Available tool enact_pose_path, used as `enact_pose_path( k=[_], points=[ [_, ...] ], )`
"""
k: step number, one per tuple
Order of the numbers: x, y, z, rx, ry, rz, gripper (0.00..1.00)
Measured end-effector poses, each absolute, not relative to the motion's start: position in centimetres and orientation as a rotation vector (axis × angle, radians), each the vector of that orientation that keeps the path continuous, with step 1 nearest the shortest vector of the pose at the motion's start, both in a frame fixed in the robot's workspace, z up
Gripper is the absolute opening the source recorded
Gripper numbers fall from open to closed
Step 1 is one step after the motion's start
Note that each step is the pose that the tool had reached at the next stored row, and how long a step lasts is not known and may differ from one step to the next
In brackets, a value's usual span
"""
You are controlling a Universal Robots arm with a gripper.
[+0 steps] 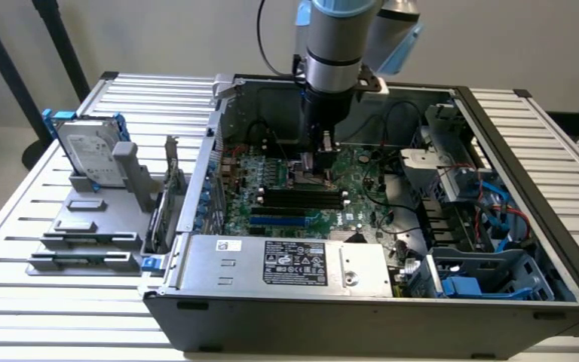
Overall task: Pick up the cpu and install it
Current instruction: 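Place the cpu into insertion slot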
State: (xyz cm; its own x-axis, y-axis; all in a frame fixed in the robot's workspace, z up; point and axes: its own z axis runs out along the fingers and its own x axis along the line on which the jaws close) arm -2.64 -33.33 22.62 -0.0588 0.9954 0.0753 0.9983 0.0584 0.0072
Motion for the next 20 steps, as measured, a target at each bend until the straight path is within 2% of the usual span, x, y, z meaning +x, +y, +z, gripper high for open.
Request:
enact_pose_path(
  k=[20],
  points=[
    [-3.9,-33.2,22.1,-2.181,-2.196,-0.082,0.55]
  ],
)
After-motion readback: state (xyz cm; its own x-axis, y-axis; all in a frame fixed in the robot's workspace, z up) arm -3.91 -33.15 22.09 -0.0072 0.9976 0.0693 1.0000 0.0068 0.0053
